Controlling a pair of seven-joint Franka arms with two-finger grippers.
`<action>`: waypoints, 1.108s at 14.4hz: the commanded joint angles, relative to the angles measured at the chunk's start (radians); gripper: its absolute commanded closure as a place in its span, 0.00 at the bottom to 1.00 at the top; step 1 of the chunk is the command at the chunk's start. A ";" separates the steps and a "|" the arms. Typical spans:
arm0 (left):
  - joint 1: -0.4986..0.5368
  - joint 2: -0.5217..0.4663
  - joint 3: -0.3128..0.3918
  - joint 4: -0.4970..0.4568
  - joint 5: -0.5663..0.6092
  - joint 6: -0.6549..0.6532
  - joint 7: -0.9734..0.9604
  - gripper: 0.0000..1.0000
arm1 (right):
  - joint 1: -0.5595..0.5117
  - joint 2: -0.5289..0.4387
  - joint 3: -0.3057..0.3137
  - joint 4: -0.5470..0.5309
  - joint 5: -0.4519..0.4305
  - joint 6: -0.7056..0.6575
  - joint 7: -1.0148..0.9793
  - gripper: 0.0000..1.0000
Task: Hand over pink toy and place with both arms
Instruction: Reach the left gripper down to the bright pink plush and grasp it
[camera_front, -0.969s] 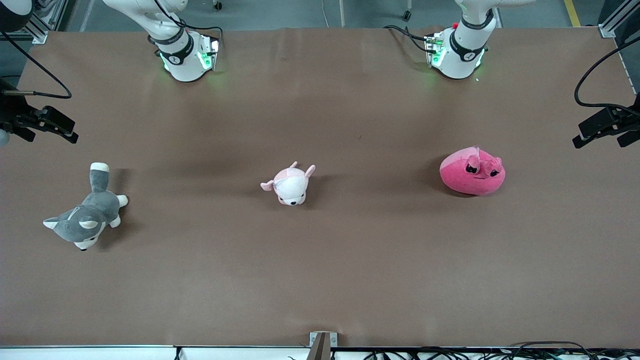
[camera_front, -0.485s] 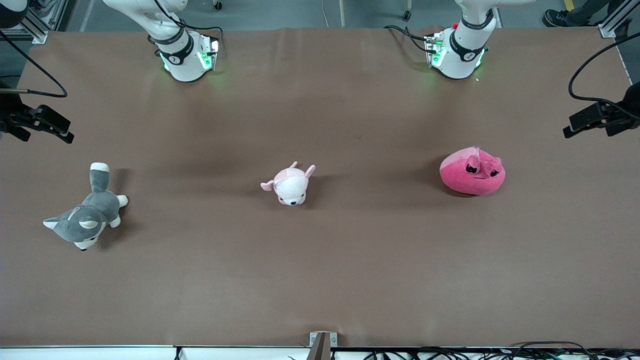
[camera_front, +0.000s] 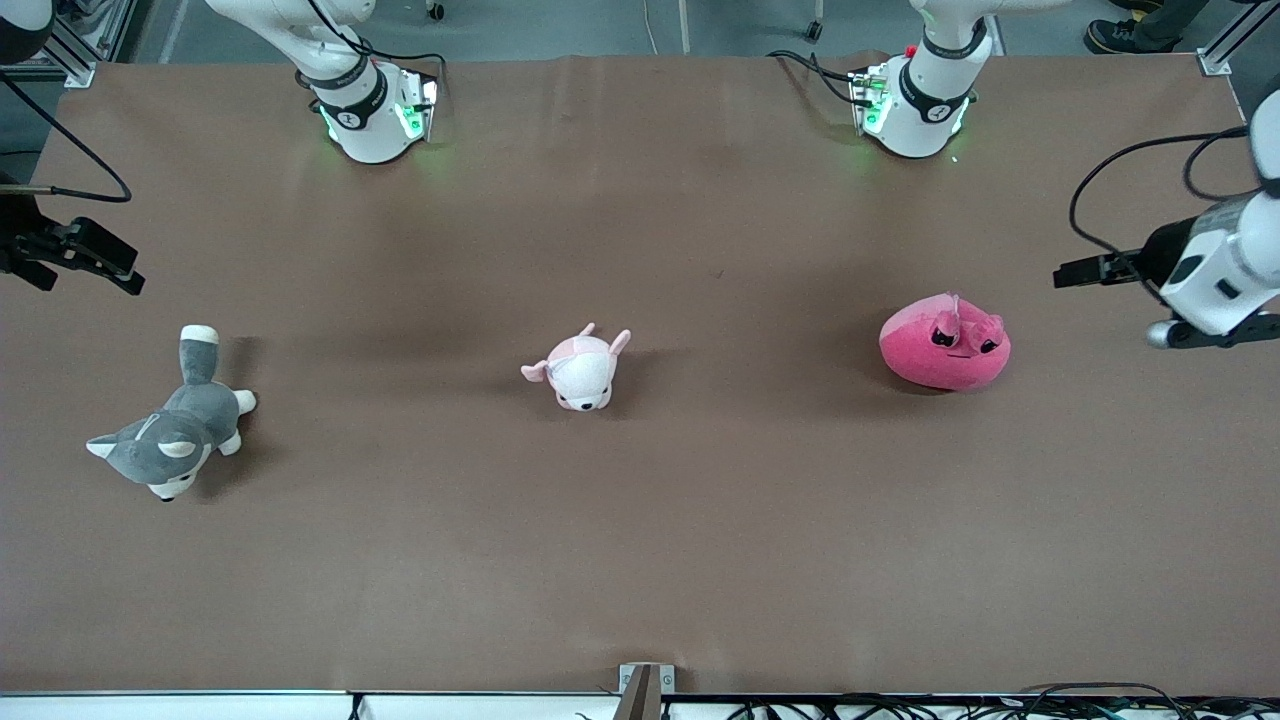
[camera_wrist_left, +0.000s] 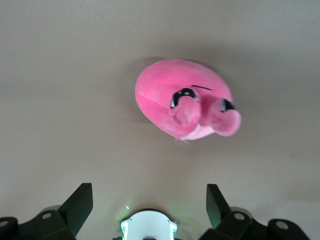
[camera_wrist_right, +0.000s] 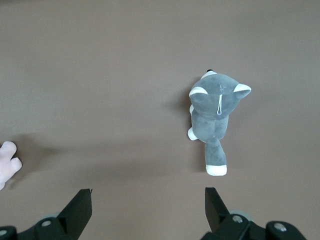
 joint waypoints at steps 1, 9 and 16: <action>-0.004 -0.030 -0.003 -0.164 0.028 0.146 -0.009 0.00 | 0.006 0.037 0.004 0.029 0.008 -0.008 0.015 0.00; -0.013 0.040 -0.055 -0.238 0.015 0.306 -0.105 0.00 | 0.017 0.069 -0.003 0.027 0.219 -0.093 0.043 0.00; -0.013 0.086 -0.057 -0.232 -0.024 0.355 -0.113 0.19 | 0.017 0.113 -0.003 0.043 0.224 -0.097 0.041 0.00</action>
